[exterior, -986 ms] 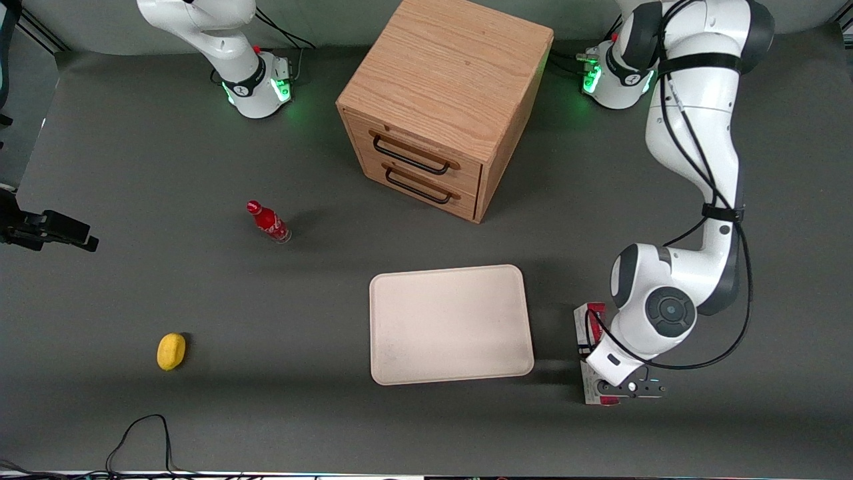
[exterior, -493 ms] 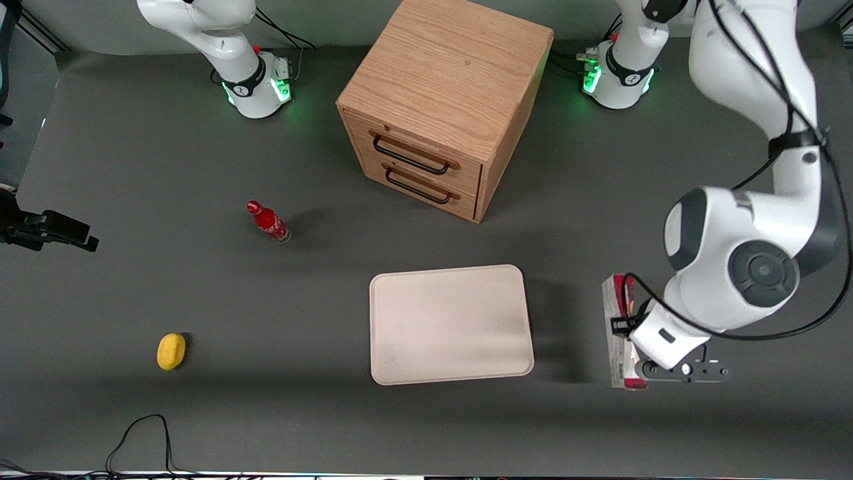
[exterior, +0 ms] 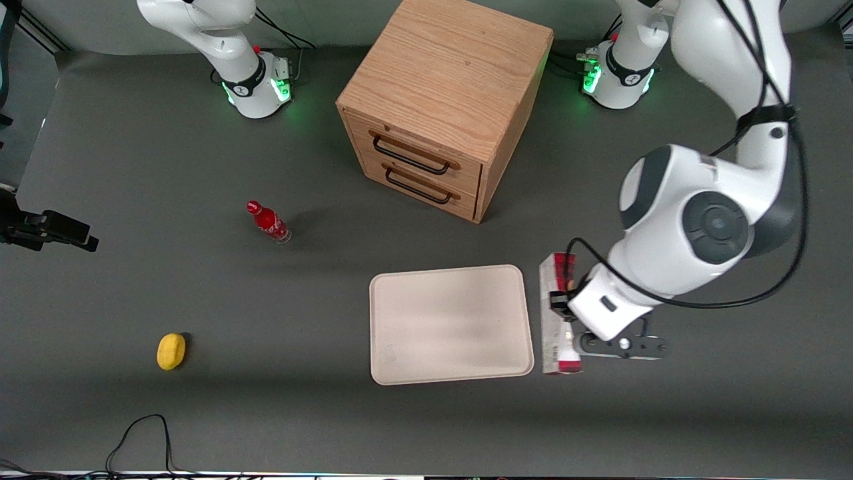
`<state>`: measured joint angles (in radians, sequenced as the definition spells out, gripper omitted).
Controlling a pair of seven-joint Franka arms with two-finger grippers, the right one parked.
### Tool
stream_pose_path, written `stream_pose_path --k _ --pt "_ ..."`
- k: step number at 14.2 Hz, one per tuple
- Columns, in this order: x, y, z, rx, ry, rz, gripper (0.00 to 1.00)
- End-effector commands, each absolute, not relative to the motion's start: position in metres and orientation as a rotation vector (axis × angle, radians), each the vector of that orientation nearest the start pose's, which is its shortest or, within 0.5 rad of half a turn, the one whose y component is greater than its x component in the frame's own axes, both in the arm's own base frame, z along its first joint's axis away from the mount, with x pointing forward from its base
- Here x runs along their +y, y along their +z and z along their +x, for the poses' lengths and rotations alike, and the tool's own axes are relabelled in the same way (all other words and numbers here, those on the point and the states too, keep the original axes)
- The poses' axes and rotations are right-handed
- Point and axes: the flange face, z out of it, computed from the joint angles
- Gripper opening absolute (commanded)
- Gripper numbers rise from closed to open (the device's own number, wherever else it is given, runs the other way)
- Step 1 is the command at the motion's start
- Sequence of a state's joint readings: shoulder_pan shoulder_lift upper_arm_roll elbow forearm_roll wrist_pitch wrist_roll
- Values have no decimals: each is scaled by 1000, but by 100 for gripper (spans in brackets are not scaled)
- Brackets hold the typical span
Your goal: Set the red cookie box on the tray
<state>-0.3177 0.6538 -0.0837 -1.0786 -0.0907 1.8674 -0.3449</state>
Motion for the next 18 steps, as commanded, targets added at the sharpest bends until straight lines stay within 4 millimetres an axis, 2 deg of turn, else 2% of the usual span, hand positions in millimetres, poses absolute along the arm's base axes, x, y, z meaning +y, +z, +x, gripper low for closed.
stream_pose_path --k 1,3,5,8,11,13,15,16,18 --pt "-320 412 698 -67 -118 -3345 0" --pt "-329 370 693 -58 -98 -3332 0" --pt "-334 346 689 -29 -121 -3295 0" --pt "-338 324 687 -85 -98 -3255 0" --pt "-339 313 683 -89 -70 -3244 0" --pt "-336 312 682 -89 -63 -3240 99" --pt "-331 330 683 -89 -81 -3242 100" --pt "-315 355 687 -115 -104 -3240 100" --pt "-275 407 682 -169 -38 -3206 100"
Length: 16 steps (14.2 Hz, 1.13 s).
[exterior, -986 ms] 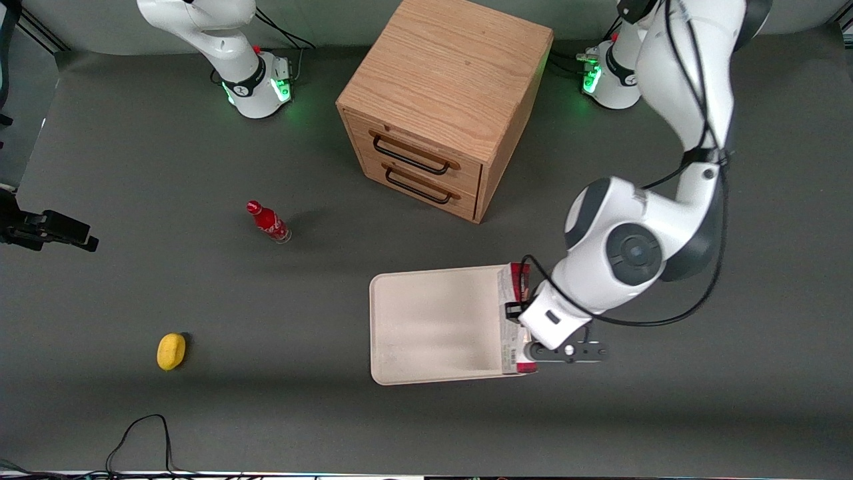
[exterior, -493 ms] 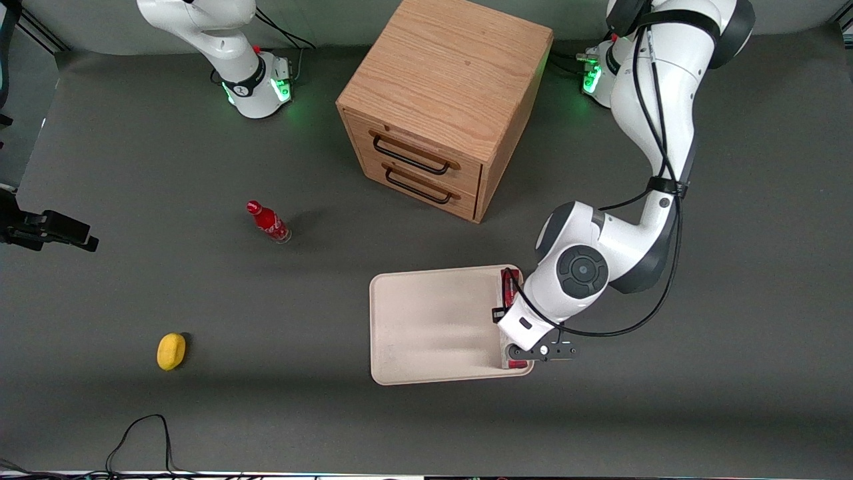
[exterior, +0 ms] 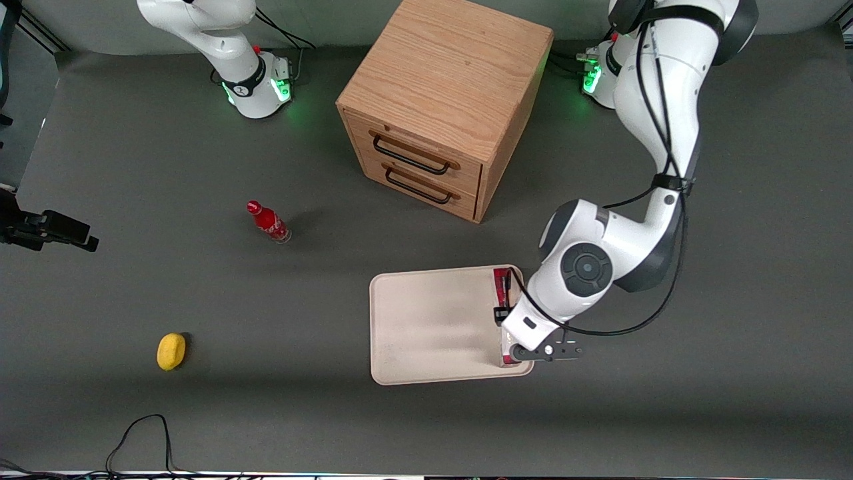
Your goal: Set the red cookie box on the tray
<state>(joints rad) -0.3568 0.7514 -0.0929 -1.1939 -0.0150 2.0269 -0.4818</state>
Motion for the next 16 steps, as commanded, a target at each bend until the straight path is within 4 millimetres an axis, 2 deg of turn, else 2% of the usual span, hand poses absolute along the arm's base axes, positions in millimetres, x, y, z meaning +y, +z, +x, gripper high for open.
stream_pose_path --k 1,3,5,8,10,11,13,16 --pt "-251 434 678 -202 0 -3175 100" --pt "-206 474 662 -133 62 -3140 100" --pt "-158 506 636 -48 72 -3145 100" --pt "-88 549 581 -120 47 -3140 100" --pt "-52 571 547 -31 14 -3149 100" --pt "-39 580 533 -22 -8 -3152 100" --pt "-34 594 516 -18 -23 -3149 100" --pt "-27 597 511 35 3 -3146 100"
